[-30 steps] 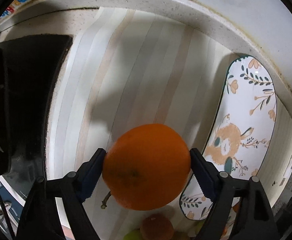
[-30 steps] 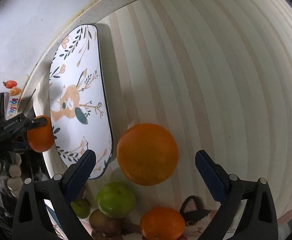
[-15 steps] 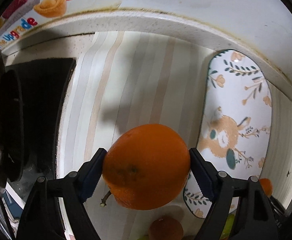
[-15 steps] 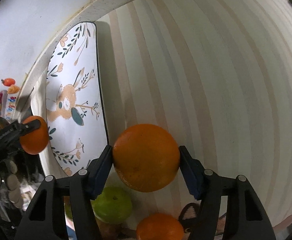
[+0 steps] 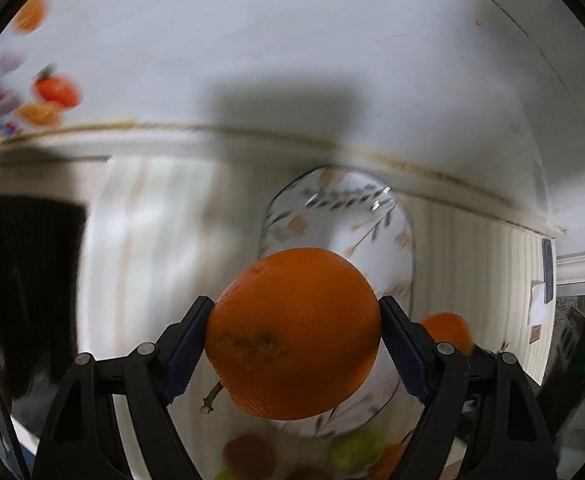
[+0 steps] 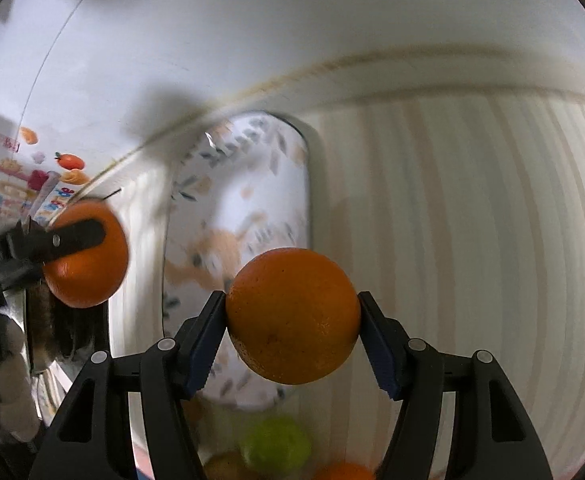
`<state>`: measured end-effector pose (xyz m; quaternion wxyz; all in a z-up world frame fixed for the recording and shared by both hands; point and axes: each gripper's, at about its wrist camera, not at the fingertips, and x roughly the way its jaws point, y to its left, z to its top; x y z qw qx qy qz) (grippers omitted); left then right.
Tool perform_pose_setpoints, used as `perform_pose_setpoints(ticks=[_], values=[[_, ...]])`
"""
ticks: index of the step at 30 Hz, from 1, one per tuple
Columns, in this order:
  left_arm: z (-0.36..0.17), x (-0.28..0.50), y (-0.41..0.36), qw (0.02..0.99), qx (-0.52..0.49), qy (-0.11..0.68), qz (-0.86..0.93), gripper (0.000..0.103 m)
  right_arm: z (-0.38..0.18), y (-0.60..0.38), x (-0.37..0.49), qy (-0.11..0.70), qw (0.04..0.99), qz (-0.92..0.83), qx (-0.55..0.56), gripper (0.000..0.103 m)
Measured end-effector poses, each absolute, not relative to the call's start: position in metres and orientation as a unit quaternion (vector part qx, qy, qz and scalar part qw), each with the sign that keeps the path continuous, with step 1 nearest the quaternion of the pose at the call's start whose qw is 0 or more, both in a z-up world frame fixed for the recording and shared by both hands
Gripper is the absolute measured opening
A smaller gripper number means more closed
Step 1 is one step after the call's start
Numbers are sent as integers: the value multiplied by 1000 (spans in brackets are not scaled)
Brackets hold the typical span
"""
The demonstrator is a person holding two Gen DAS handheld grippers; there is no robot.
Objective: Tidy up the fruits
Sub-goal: 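Place the orange on the floral plate with the left tool while the right places the tangerine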
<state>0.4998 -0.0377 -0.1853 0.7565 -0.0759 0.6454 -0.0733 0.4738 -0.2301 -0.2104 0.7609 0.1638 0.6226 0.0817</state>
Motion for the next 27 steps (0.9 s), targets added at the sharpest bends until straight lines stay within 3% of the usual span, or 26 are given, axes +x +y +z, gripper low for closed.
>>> perform_pose_setpoints(ticks=[12, 24, 27], values=[[-242, 565, -55, 722, -53, 687, -67, 82, -236, -194, 557, 615, 772, 144, 70, 67], [-244, 575, -52, 708, -33, 704, -49, 82, -255, -182, 576, 631, 759, 155, 47, 68], [-245, 580, -51, 707, -35, 704, -48, 83, -253, -183, 576, 632, 760, 143, 54, 73]])
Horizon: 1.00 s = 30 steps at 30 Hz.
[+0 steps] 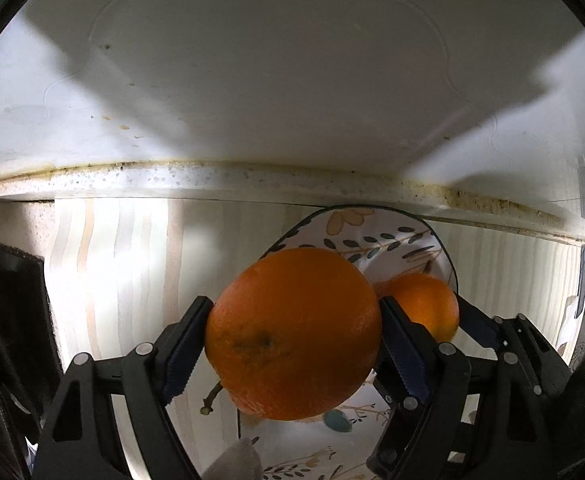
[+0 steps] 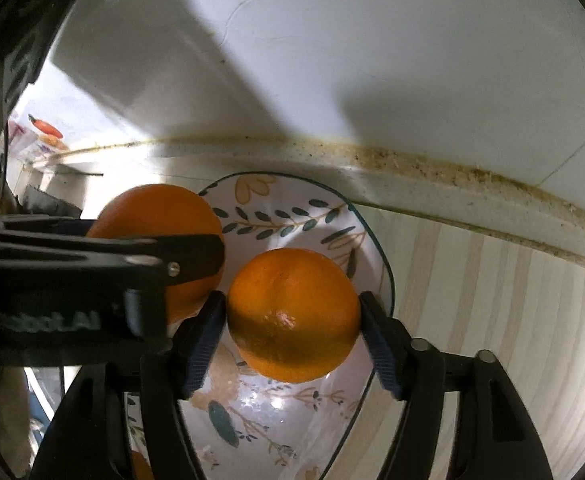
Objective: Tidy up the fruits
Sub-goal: 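Place the orange on the floral plate with the left tool while the right places the tangerine, then grasp the red apple with the left tool while the right tool grasps the brown apple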
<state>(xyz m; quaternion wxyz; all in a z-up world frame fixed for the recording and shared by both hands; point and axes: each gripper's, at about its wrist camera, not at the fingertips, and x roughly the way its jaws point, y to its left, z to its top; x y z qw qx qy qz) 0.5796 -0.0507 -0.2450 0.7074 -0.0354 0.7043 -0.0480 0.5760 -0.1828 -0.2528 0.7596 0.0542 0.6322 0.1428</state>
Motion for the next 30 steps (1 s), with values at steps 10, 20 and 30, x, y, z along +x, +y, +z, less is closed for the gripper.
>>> perform_pose_setpoints(ticks=[10, 20, 30], values=[[-215, 573, -49, 734, -39, 677, -46, 89, -226, -206, 557, 631, 767, 92, 71, 95], [-162, 502, -25, 773, -12, 633, -16, 89, -180, -221, 494, 635, 767, 41, 75, 95], [-118, 427, -10, 803, 10, 597, -5, 89, -125, -200, 428, 606, 793, 22, 67, 95]])
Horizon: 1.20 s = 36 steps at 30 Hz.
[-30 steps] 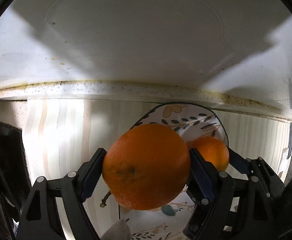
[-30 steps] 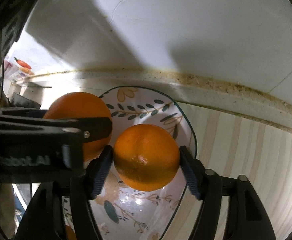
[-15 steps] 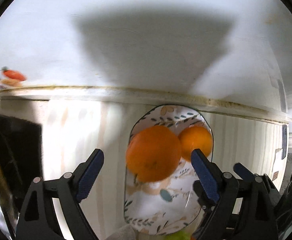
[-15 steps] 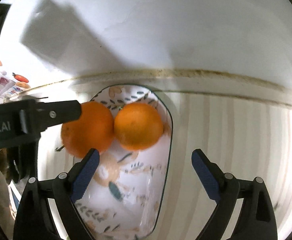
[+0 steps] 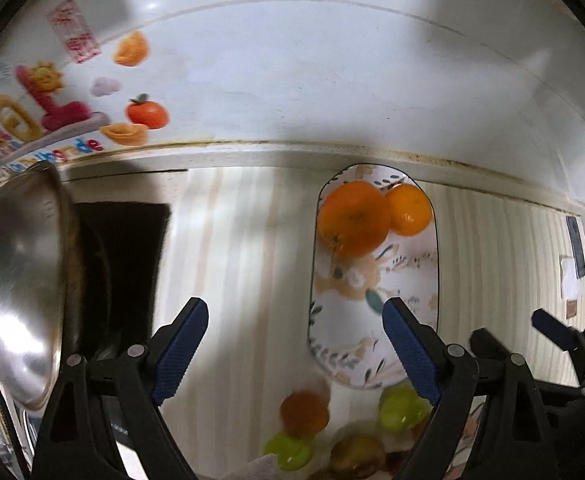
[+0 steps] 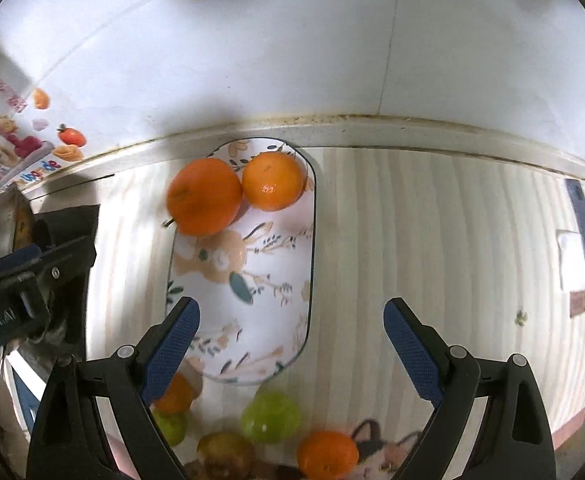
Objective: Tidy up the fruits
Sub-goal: 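Grasp the red apple with the left tool while the right tool grasps the brown apple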
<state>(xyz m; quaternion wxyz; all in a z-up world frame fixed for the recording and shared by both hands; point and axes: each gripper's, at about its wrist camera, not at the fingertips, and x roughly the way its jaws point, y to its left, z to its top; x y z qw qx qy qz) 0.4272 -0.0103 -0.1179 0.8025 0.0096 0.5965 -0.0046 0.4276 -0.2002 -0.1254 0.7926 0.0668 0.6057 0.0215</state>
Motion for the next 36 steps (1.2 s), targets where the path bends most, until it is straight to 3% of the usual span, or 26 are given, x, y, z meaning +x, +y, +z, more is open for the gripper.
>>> perform_pose_setpoints(ticks=[10, 15, 19, 26, 32, 34, 35, 36], values=[[-78, 365, 2, 824, -5, 567, -21, 89, -57, -195, 360, 559, 826, 18, 69, 95], [-74, 337, 3, 823, -6, 567, -39, 89, -51, -198, 330, 561, 823, 18, 92, 95], [-107, 306, -3, 799, 19, 599, -50, 97, -75, -211, 306, 584, 803, 10, 114, 95], [-205, 262, -21, 711, 28, 699, -76, 97, -144, -246, 261, 645, 745, -27, 168, 95], [-264, 250, -32, 654, -30, 751, -86, 97, -178, -252, 245, 668, 720, -29, 186, 95], [-277, 252, -33, 646, -51, 757, -87, 89, -183, -251, 243, 671, 718, -26, 185, 96], [-283, 253, -34, 644, -58, 758, -84, 74, -186, -249, 243, 673, 716, -23, 186, 96], [-286, 253, -34, 644, -63, 758, -84, 66, -188, -247, 244, 674, 714, -19, 186, 96]])
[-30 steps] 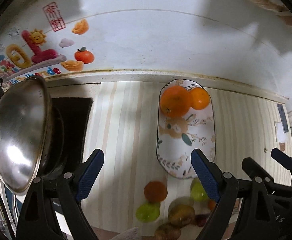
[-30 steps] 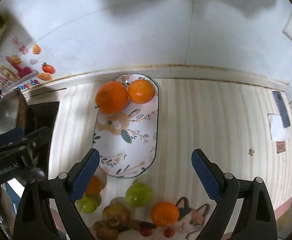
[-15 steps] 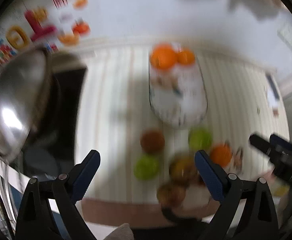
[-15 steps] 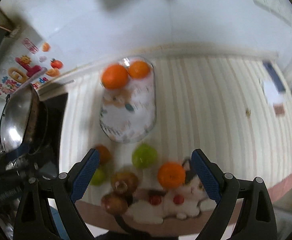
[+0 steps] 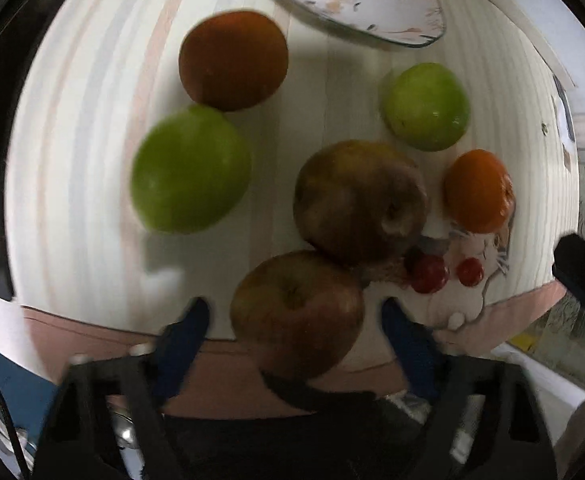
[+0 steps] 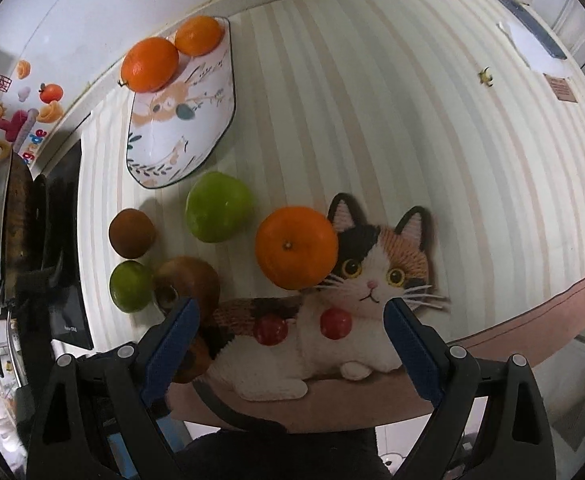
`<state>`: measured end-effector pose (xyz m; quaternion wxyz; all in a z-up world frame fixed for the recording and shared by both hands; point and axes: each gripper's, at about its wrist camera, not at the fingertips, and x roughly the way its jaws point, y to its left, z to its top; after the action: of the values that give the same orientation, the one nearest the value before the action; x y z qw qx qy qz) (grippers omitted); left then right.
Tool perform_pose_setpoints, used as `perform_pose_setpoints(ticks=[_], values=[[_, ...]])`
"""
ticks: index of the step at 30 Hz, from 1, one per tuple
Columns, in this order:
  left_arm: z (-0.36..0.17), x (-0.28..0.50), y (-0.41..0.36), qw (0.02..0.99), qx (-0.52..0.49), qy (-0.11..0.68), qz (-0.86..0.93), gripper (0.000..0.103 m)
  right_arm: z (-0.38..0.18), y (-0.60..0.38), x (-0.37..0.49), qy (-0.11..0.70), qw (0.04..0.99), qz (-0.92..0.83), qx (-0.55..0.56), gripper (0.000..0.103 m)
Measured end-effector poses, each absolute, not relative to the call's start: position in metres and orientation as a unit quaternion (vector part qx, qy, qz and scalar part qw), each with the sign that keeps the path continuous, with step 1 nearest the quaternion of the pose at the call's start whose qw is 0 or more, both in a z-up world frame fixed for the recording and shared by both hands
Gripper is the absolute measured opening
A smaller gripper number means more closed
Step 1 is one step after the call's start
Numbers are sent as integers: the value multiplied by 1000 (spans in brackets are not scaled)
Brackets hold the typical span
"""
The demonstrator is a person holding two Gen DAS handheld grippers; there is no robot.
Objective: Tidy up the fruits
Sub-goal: 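Grasp the red apple with the left tool while the right tool grasps the brown apple, then place the red apple on the plate with the left tool while the right places the brown apple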
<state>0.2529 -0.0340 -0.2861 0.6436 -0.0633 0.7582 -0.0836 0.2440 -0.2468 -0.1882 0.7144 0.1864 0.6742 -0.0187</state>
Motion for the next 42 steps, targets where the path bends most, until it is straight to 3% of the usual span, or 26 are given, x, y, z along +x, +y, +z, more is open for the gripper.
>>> perform_pose_setpoints(ticks=[15, 18, 19, 20, 30, 42], values=[[-277, 260, 31, 682, -56, 729, 2, 65, -235, -161, 285, 711, 670, 73, 201, 93], [-279, 262, 28, 683, -61, 728, 4, 66, -252, -143, 290, 724, 658, 78, 191, 82], [-278, 263, 30, 684, -57, 727, 2, 66, -258, -136, 291, 729, 656, 76, 180, 72], [-277, 263, 31, 684, -60, 727, 2, 66, -260, -132, 292, 729, 657, 74, 176, 69], [-292, 268, 44, 655, -67, 752, -5, 66, -257, -120, 279, 738, 659, 75, 125, 69], [-277, 272, 35, 686, -47, 726, -5, 65, -255, -124, 280, 738, 658, 83, 123, 68]])
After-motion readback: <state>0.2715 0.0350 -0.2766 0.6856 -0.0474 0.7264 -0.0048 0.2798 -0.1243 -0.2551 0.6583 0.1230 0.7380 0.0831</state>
